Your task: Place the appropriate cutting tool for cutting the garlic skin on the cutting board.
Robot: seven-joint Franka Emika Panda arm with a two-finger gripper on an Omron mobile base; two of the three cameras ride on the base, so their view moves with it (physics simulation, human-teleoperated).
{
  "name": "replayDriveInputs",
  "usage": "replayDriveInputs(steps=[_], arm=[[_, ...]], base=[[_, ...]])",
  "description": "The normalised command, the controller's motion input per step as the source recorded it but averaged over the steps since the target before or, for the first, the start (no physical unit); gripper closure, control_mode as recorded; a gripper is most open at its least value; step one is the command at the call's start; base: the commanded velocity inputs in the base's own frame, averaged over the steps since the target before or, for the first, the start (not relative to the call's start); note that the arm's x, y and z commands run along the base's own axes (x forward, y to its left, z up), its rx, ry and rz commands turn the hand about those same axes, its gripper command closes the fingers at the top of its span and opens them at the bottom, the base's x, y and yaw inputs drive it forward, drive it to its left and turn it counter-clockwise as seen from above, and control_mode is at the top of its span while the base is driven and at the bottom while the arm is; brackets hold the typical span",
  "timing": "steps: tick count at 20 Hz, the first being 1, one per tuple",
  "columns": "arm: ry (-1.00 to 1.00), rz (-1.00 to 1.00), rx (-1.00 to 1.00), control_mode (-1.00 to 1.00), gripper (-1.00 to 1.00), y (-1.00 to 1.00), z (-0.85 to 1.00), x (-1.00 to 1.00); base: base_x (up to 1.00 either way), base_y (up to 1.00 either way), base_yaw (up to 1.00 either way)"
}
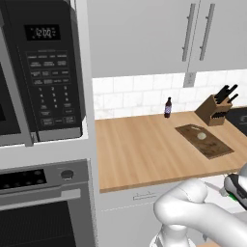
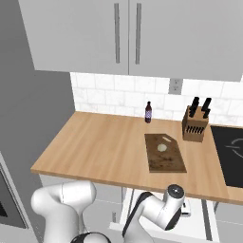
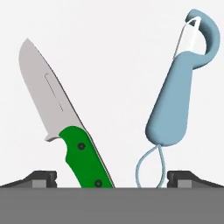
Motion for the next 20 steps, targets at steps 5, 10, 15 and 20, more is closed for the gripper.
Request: replayDriveInputs(steps=[5, 10, 15, 20], arm=[[0.00, 0.00, 0.00, -1.00, -1.00, 0.00, -0.22, 0.00], [0.00, 0.00, 0.00, -1.00, -1.00, 0.00, -0.04, 0.00], [0.00, 0.00, 0.00, -1.00, -1.00, 0.00, -0.02, 0.00], [0.00, 0.00, 0.00, -1.00, 1.00, 0.00, -0.23, 0.00]], base=[[0.00, 0.00, 0.00], [0.00, 0.00, 0.00], [0.00, 0.00, 0.00], [0.00, 0.00, 0.00]])
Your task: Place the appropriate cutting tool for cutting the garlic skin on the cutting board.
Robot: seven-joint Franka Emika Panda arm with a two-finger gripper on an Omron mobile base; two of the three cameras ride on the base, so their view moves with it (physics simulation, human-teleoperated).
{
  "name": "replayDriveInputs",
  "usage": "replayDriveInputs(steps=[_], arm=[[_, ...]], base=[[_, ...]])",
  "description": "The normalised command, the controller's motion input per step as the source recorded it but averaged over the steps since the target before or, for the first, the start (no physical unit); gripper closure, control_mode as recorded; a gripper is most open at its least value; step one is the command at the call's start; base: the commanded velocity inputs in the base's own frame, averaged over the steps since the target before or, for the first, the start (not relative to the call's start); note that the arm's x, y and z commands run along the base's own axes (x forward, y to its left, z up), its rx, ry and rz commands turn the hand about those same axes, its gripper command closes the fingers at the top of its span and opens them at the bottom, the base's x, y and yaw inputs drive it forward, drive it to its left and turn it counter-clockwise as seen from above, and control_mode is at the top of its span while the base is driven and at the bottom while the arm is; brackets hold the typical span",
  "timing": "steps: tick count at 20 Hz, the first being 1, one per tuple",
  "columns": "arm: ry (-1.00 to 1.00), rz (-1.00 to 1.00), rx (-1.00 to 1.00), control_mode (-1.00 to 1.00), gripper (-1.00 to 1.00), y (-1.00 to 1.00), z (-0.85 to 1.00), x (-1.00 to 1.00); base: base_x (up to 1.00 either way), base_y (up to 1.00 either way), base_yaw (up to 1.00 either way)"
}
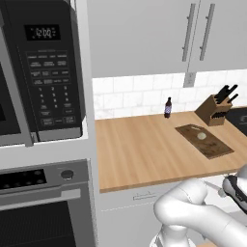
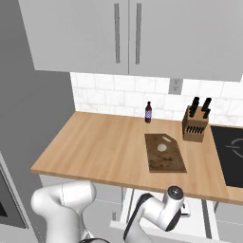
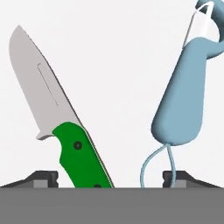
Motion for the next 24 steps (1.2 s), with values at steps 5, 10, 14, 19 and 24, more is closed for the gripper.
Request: replayDriveInputs(steps=[5, 10, 14, 19, 24], arm=[[0.00, 0.00, 0.00, -1.00, 1.00, -0.02, -0.39, 0.00], [0.08, 0.00, 0.00, -1.00, 1.00, 0.00, -0.19, 0.00], [0.21, 0.00, 0.00, -1.00, 1.00, 0.00, -0.12, -0.01], [0.09, 0.00, 0.00, -1.00, 1.00, -0.02, -0.04, -0.15], [0.01, 0.00, 0.05, -1.00, 1.00, -0.30, 0.31, -0.42]], base=[[0.00, 0.00, 0.00], [0.00, 0.00, 0.00], [0.00, 0.00, 0.00], [0.00, 0.00, 0.00], [0.00, 0.00, 0.00]])
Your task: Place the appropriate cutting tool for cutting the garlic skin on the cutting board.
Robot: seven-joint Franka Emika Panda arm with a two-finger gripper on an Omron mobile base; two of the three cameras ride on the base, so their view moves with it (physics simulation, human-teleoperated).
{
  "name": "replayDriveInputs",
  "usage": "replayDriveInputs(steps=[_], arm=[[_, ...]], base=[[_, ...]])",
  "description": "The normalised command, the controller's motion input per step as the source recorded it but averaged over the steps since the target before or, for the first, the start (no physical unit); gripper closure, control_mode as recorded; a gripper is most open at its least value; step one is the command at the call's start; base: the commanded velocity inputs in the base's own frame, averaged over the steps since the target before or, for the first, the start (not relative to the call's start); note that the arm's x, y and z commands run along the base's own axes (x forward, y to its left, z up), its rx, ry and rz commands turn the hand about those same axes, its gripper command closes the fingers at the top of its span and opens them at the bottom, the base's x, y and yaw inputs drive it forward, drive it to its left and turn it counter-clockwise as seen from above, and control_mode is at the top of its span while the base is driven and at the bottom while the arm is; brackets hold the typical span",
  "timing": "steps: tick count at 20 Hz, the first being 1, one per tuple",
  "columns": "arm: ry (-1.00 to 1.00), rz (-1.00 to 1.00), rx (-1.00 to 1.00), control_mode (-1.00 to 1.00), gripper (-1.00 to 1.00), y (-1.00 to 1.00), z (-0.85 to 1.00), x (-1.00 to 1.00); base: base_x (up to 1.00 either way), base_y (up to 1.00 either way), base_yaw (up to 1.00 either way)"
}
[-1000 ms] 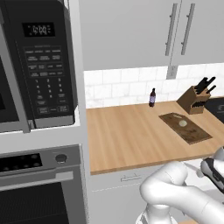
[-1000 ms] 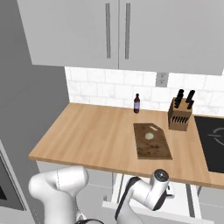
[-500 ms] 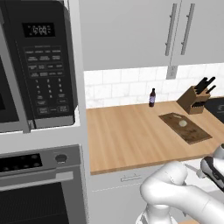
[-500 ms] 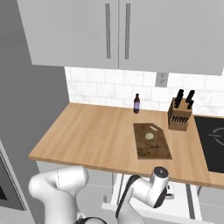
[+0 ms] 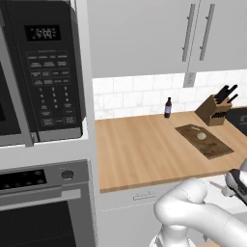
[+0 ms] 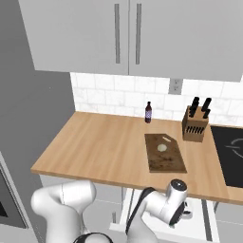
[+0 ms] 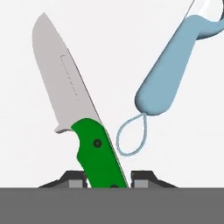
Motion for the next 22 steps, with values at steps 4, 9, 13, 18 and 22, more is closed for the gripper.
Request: replayDriveInputs(steps=[4, 9, 13, 18, 22], arm=[[0.02, 0.00, 0.15, -1.00, 1.00, -0.36, 0.43, -0.55], [0.11, 0.00, 0.12, -1.00, 1.00, -0.41, 0.17, -0.53], [0.10, 0.00, 0.10, -1.00, 1.00, -0.37, 0.17, -0.43], [-0.06, 0.00, 0.02, -1.00, 1.00, -0.29, 0.94, -0.26], [-0.15, 0.00, 0.00, -1.00, 1.00, -0.19, 1.00, -0.22]], base=[[0.00, 0.00, 0.00], [0.00, 0.00, 0.00], [0.00, 0.00, 0.00], [0.00, 0.00, 0.00], [0.00, 0.00, 0.00]])
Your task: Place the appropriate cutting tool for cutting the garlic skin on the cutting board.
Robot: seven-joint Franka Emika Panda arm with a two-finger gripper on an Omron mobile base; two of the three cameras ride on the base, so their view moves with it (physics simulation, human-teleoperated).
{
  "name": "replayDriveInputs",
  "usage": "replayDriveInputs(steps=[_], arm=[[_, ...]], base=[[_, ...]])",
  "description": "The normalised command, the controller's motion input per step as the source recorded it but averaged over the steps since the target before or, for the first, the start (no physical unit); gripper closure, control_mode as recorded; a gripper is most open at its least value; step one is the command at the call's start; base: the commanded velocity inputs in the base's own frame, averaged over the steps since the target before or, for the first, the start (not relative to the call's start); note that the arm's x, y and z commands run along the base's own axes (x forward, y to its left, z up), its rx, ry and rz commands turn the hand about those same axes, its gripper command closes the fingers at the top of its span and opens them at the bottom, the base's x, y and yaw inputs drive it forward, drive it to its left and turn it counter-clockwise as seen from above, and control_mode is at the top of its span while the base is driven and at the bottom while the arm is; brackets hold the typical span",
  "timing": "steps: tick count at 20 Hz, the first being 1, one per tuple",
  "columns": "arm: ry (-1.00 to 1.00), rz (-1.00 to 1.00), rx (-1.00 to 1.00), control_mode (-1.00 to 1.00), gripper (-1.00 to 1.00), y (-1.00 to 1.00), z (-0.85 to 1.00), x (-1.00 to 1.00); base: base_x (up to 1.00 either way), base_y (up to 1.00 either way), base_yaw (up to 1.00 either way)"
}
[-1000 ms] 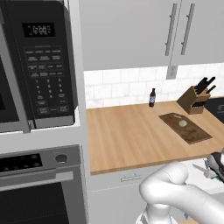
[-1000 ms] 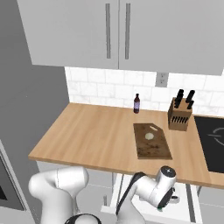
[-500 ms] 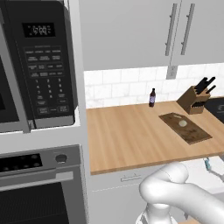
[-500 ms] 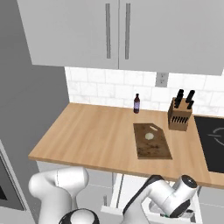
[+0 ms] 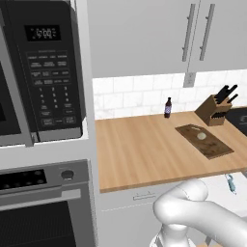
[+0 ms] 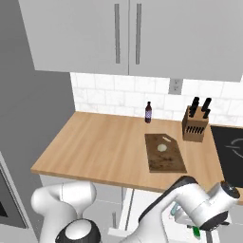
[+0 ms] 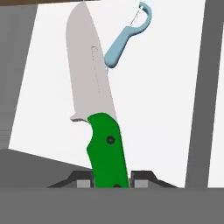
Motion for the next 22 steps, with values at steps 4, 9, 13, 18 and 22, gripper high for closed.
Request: replayDriveInputs(steps=[4, 9, 13, 18, 22], arm=[[-0.13, 0.00, 0.00, -1.00, 1.00, -0.14, 1.00, -0.15], [-0.05, 0.00, -0.01, -1.00, 1.00, 0.00, 1.00, 0.04], [-0.01, -0.03, -0.08, -1.00, 1.00, 0.17, 1.00, 0.32], [-0.03, -0.06, -0.10, -1.00, 1.00, 0.28, 1.00, 0.43], [-0.01, -0.06, -0.04, -1.00, 1.00, 0.22, 1.00, 0.53]], base=[[0.00, 0.00, 0.00], [0.00, 0.00, 0.00], [0.00, 0.00, 0.00], [0.00, 0.00, 0.00], [0.00, 0.00, 0.00]])
